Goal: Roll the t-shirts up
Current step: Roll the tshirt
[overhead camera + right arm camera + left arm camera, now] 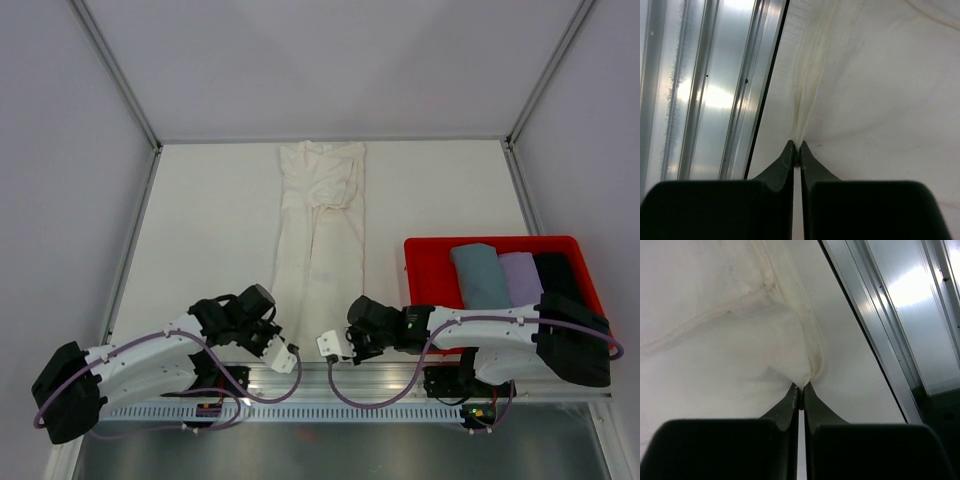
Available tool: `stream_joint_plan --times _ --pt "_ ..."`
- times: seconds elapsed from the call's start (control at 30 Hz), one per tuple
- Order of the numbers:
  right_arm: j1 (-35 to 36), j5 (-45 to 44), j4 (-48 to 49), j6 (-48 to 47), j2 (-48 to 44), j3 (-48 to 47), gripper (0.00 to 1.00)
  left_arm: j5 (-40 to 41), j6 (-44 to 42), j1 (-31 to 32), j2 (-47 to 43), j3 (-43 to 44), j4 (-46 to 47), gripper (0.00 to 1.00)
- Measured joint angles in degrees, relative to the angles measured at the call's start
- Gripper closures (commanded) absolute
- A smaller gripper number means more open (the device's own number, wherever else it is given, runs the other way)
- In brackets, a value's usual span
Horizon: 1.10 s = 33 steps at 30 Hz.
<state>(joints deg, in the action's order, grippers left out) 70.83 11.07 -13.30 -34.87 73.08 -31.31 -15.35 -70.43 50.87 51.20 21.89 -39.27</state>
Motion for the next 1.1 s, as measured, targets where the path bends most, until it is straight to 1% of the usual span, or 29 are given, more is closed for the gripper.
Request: stream_joint_plan --times 0.1,0.23,0.33,0.43,0.57,0.73,1.0,1.1 --pt "-2.4 2.6 -0.3 0.4 -0.7 0.0 1.00 0.0 0.2 0.0 2.5 1.8 -0.8 0.98" --pt "-7.6 6.7 -2.8 0.5 -1.2 -1.2 1.00 -2.9 1.4 -0.7 9.4 7.5 -5.6 0.98" --pt "-10.0 8.9 -5.3 0.6 -0.5 -3.7 1.00 -5.6 2.0 -2.3 11.8 10.8 -8.8 0.98" --pt "-12.4 10.4 -6.1 0.9 1.3 -5.5 1.00 -8.5 2.3 -6.5 13.4 13.6 -12.0 0.98" --pt "-15.4 11.6 -6.7 2.0 3.2 -6.6 1.00 -12.0 2.5 -12.2 18.8 19.3 -15.5 0.98" --pt "-18.5 12.5 -6.7 3.4 2.8 -6.6 1.00 -13.7 2.4 -15.0 22.4 21.2 -17.2 0.98" --pt "-22.4 12.9 -5.0 5.4 4.3 -6.7 1.00 -14.9 2.5 -19.1 31.5 26.7 -19.0 0.98" --pt "-23.7 12.8 -4.6 6.0 5.0 -6.8 0.98 -14.9 2.5 -20.2 33.7 28.3 -18.9 0.98"
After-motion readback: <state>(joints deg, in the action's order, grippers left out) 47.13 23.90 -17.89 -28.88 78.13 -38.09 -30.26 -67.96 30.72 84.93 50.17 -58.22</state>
